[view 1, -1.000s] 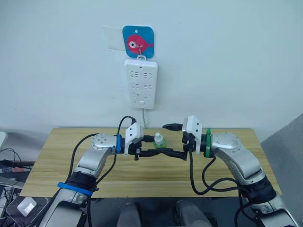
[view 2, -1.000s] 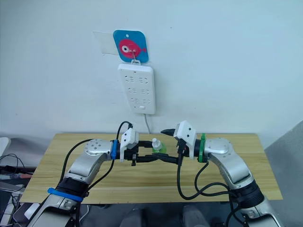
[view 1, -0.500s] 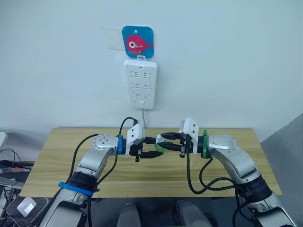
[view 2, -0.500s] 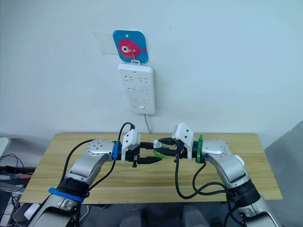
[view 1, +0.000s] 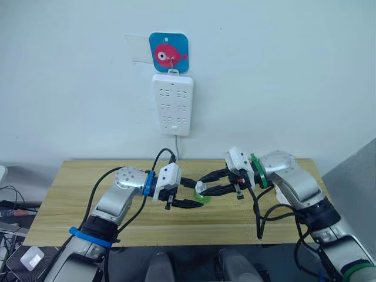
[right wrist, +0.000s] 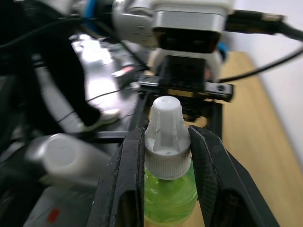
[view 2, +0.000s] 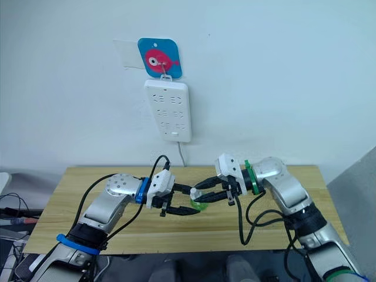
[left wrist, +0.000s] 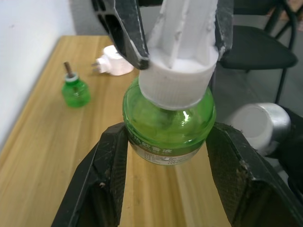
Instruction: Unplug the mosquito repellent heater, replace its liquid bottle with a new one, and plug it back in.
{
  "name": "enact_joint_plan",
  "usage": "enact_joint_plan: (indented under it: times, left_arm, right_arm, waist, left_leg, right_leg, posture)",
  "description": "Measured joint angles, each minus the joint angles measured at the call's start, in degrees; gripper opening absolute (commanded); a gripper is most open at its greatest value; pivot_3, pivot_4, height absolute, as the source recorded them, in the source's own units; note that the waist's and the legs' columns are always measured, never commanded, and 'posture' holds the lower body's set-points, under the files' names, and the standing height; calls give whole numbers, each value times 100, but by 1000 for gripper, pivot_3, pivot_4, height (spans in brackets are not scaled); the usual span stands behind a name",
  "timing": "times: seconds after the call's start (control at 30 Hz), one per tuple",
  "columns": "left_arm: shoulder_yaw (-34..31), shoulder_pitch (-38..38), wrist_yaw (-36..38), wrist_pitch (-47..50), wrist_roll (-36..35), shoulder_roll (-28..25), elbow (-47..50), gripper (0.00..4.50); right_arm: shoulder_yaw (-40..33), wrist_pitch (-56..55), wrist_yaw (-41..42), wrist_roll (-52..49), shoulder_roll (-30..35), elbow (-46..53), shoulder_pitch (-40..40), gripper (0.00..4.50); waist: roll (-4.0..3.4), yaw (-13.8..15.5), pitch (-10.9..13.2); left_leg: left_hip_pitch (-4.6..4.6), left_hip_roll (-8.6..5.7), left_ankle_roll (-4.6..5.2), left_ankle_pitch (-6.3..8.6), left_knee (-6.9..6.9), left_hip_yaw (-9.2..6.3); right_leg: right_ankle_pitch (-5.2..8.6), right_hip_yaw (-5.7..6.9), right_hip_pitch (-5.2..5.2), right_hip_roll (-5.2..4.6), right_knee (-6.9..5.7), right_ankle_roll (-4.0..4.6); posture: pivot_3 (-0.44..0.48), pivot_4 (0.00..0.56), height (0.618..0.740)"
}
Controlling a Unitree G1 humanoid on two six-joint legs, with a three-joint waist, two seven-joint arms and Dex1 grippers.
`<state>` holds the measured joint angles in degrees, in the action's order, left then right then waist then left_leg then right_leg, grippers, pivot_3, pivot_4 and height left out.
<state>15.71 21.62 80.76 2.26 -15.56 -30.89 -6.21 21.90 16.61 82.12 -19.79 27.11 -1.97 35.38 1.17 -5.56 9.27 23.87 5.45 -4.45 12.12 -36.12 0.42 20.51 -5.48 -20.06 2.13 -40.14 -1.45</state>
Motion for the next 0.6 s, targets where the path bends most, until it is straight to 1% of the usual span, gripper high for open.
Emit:
enact_joint_plan:
  times: [0.1, 0.2, 0.27, 0.3, 0.4, 0.43, 0.53, 0.6]
  left_arm:
    - [16, 3, 122, -32, -9, -80, 45, 2163]
    - [-21, -8, 122, -29, -8, -162, 66, 2163]
    - [-31, -38, 111, -24, -5, -174, 101, 2163]
    - [-9, -53, 117, -21, 6, -192, 125, 2163]
    - [35, -197, 116, 6, 26, -200, 131, 2163]
    - [34, -211, 112, 10, 27, -213, 130, 2163]
    - [30, -201, 56, 84, 21, -196, 130, 2163]
    - [25, -194, -28, 127, 20, -179, 112, 2163]
  right_arm:
    - [153, -280, 584, 30, -204, -651, 434, 984]
    - [224, -431, 678, 54, -344, -988, 599, 984]
    - [259, -485, 702, 41, -350, -1055, 651, 1728]
    - [267, -484, 702, -8, -307, -1053, 657, 2019]
    - [243, -429, 702, -222, 194, -964, 665, 3071]
    - [182, -394, 702, -254, 349, -952, 665, 3512]
    - [19, -347, 702, -352, 634, -830, 548, 4484]
    - [-93, -310, 701, -361, 828, -713, 388, 4484]
  waist:
    - [0, 7, 0]
    - [-1, 47, 1]
    - [-1, 66, 1]
    - [-2, 74, 1]
    - [-4, 128, 3]
    - [-4, 136, 3]
    - [-4, 133, 2]
    - [-4, 131, 3]
  left_leg:
    - [0, 1, 0, 0, 0, -4]
    - [2, 1, 0, 0, 0, -7]
    - [2, 2, 0, 0, -1, -6]
    - [1, 1, 0, 0, -1, -5]
    - [3, 0, 1, 0, -3, -4]
    - [3, 0, 1, 1, -3, -3]
    - [1, 0, 2, 1, -2, -5]
    - [3, 0, 2, 1, -2, -4]
  right_leg:
    - [0, 2, 0, 0, 1, 0]
    - [0, 4, -1, 0, 1, 0]
    - [0, 4, -1, -1, 1, 0]
    - [0, 4, 0, -2, 1, 0]
    - [0, 8, 1, -7, 1, 0]
    - [0, 7, 1, -7, 1, 0]
    - [0, 7, 1, -5, 0, 1]
    - [0, 5, 1, -5, 2, 1]
  posture:
    - [-38, 134, 740]
    - [-31, 138, 740]
    - [-32, 139, 740]
    - [-32, 139, 740]
    - [-38, 138, 740]
    - [-45, 135, 740]
    - [-62, 136, 740]
    - [-73, 136, 740]
